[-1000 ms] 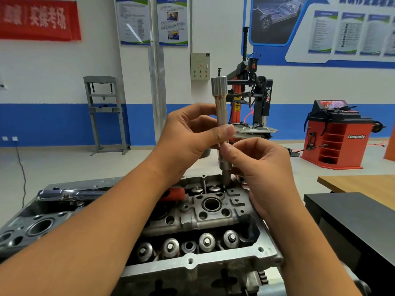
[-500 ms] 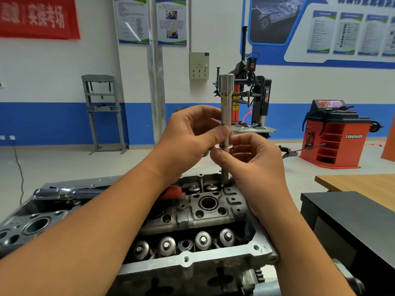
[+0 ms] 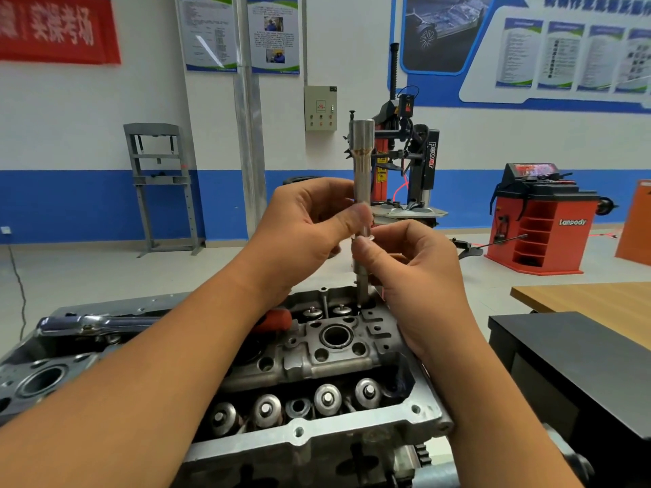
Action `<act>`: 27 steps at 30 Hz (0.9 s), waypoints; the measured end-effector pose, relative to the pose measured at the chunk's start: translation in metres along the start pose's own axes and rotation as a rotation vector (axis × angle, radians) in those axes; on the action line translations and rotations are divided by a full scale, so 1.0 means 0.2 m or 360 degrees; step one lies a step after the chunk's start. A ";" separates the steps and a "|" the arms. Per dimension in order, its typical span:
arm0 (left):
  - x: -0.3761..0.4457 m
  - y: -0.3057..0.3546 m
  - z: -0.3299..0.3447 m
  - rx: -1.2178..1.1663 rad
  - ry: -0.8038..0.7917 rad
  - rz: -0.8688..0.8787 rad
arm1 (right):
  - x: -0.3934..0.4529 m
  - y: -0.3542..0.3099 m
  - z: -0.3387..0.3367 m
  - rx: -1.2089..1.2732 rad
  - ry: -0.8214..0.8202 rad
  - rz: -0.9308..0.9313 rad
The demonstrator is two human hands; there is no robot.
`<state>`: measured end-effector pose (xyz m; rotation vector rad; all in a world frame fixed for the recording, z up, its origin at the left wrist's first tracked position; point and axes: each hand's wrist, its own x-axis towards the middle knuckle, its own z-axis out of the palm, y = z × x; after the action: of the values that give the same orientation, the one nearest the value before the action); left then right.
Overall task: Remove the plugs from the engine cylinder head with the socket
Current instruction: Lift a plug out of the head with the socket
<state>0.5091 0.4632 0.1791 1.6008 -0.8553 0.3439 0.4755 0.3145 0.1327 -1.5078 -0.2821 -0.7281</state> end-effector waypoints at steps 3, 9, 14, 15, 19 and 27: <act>0.00 0.00 0.00 -0.0018 -0.0015 0.0006 | 0.01 0.00 0.01 0.0021 -0.0081 -0.0001; 0.00 0.02 0.01 -0.0085 0.0051 0.0016 | 0.00 0.01 -0.01 -0.0021 -0.0004 -0.0035; 0.00 0.02 0.02 -0.0146 0.0016 0.0025 | 0.01 0.01 0.00 0.0076 -0.0127 -0.0010; 0.00 0.02 0.02 -0.0141 0.0047 0.0050 | 0.01 0.01 0.00 0.0056 -0.0096 -0.0015; -0.01 0.02 0.01 -0.0142 0.0175 0.0060 | 0.01 0.02 0.00 -0.0057 -0.0070 -0.0040; -0.01 0.04 0.01 -0.0200 0.0126 0.0098 | 0.01 0.01 0.00 0.0085 -0.0208 -0.0011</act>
<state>0.5016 0.4614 0.1827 1.4378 -0.8501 0.3871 0.4784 0.3139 0.1320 -1.5069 -0.4022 -0.6237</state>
